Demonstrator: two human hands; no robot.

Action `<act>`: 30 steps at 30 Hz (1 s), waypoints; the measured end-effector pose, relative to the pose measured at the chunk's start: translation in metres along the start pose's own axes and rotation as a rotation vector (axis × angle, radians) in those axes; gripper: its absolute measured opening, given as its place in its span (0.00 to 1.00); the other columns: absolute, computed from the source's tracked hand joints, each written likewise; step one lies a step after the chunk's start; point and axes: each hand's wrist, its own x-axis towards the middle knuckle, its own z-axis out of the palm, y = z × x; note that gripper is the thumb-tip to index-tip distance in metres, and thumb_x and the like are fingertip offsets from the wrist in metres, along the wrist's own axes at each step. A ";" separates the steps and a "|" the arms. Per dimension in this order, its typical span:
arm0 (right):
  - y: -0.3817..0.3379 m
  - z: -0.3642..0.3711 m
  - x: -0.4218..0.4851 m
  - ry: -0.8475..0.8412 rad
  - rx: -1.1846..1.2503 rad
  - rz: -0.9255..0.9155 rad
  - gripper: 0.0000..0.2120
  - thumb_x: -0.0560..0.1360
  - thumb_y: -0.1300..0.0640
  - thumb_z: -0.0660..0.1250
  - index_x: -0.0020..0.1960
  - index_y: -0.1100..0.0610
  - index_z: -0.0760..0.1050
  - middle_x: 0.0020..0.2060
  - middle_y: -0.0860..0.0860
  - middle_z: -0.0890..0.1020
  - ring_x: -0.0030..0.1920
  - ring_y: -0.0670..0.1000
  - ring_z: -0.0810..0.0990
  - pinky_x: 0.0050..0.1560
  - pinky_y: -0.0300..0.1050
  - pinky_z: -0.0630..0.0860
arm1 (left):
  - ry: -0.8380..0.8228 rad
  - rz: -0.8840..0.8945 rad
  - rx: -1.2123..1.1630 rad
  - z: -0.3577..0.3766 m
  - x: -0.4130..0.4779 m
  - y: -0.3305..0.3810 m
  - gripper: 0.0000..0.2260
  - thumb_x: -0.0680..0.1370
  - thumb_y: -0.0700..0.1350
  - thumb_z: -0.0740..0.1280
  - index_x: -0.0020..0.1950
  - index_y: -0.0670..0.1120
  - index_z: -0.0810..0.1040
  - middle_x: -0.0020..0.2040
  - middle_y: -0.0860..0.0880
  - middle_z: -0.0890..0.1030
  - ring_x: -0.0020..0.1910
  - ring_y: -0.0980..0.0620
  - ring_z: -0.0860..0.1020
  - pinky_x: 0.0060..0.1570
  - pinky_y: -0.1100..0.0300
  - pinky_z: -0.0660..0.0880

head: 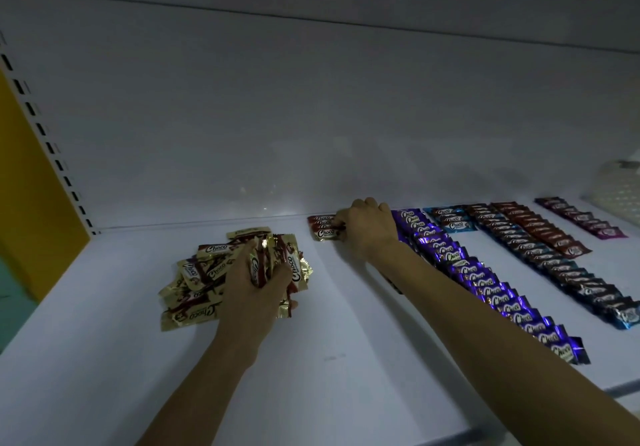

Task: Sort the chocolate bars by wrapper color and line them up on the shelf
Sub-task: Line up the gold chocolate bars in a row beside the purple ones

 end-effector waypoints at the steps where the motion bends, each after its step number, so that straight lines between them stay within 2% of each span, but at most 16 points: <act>1: 0.000 0.000 -0.001 0.003 0.000 -0.003 0.15 0.76 0.54 0.64 0.62 0.48 0.75 0.56 0.53 0.75 0.59 0.56 0.70 0.59 0.49 0.64 | 0.002 0.001 0.001 0.000 0.000 0.000 0.09 0.77 0.33 0.65 0.54 0.44 0.76 0.33 0.51 0.80 0.28 0.58 0.78 0.26 0.60 0.77; 8: -0.001 0.002 -0.005 0.026 0.043 -0.011 0.13 0.77 0.51 0.62 0.61 0.46 0.77 0.56 0.53 0.76 0.60 0.56 0.70 0.59 0.49 0.63 | 0.000 -0.004 0.036 -0.001 0.001 -0.001 0.12 0.77 0.34 0.65 0.60 0.43 0.75 0.31 0.53 0.80 0.28 0.58 0.78 0.27 0.60 0.78; 15: 0.000 -0.001 -0.005 0.009 0.035 -0.003 0.14 0.76 0.55 0.64 0.61 0.48 0.76 0.57 0.54 0.75 0.60 0.57 0.70 0.59 0.49 0.64 | 0.011 -0.014 0.014 0.000 0.001 0.000 0.11 0.78 0.35 0.65 0.60 0.41 0.75 0.34 0.48 0.80 0.28 0.58 0.78 0.25 0.63 0.74; 20: -0.003 0.001 -0.007 0.041 0.086 0.005 0.15 0.78 0.51 0.60 0.63 0.48 0.75 0.58 0.54 0.75 0.61 0.57 0.69 0.59 0.50 0.63 | 0.000 0.000 0.015 0.000 0.001 -0.001 0.11 0.78 0.34 0.65 0.59 0.41 0.75 0.36 0.48 0.80 0.29 0.58 0.78 0.26 0.62 0.76; 25: -0.003 0.004 -0.007 0.043 0.091 0.005 0.14 0.78 0.50 0.61 0.62 0.45 0.76 0.58 0.53 0.75 0.60 0.56 0.69 0.59 0.49 0.62 | -0.005 0.014 0.014 -0.001 0.002 -0.003 0.12 0.77 0.34 0.65 0.61 0.41 0.75 0.39 0.46 0.80 0.30 0.58 0.78 0.26 0.62 0.75; 30: -0.001 0.004 -0.005 0.047 0.080 -0.022 0.13 0.78 0.52 0.62 0.62 0.46 0.76 0.57 0.53 0.75 0.60 0.56 0.69 0.58 0.49 0.62 | -0.002 0.001 0.004 -0.001 0.003 -0.003 0.12 0.77 0.34 0.65 0.60 0.42 0.75 0.36 0.47 0.80 0.29 0.57 0.78 0.26 0.61 0.75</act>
